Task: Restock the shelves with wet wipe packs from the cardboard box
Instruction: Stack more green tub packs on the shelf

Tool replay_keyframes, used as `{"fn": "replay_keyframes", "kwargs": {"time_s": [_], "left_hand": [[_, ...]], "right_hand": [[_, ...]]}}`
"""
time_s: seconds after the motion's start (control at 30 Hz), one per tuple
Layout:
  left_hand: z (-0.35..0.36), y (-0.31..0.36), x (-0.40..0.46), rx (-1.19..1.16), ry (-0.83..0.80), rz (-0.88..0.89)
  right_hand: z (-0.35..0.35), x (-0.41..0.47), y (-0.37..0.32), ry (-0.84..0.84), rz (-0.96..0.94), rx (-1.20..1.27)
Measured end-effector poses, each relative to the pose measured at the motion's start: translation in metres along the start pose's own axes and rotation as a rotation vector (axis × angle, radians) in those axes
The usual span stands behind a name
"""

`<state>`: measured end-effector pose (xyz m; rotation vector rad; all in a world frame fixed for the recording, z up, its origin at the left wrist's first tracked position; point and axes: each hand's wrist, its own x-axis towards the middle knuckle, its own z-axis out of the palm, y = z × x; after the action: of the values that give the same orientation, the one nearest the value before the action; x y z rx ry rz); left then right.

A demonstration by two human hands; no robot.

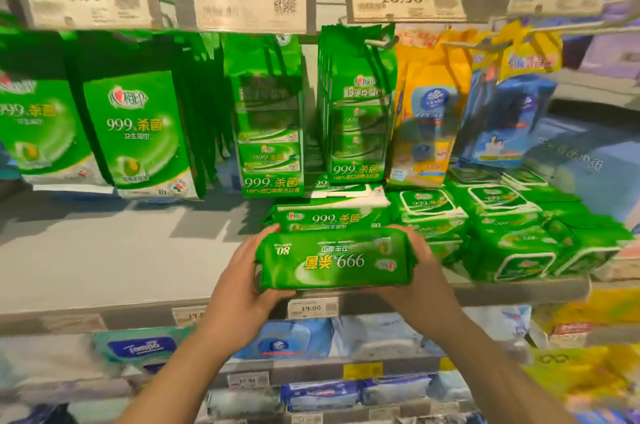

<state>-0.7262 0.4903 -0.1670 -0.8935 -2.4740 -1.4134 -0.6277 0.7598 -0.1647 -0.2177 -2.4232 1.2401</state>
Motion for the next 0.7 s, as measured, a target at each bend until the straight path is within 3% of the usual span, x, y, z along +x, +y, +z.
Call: {"fn": "replay_keyframes", "kwargs": {"time_s": [0.27,0.4,0.53,0.63,0.7], "left_hand": [[-0.002,0.000,0.000,0.000,0.030,-0.142],[-0.006,0.001,0.001,-0.016,0.036,-0.205],[-0.007,0.000,0.003,-0.074,0.081,-0.239],[-0.007,0.004,0.006,-0.002,0.111,-0.250],[-0.005,0.008,0.009,0.059,0.121,-0.265]], "right_hand": [[0.002,0.006,-0.005,-0.099,0.019,0.013],[0.009,0.010,-0.009,-0.057,0.063,-0.026],[0.013,0.005,-0.014,0.085,-0.059,-0.071],[0.011,0.006,-0.016,0.063,-0.168,-0.198],[0.011,0.009,-0.017,0.037,-0.137,-0.246]]}}
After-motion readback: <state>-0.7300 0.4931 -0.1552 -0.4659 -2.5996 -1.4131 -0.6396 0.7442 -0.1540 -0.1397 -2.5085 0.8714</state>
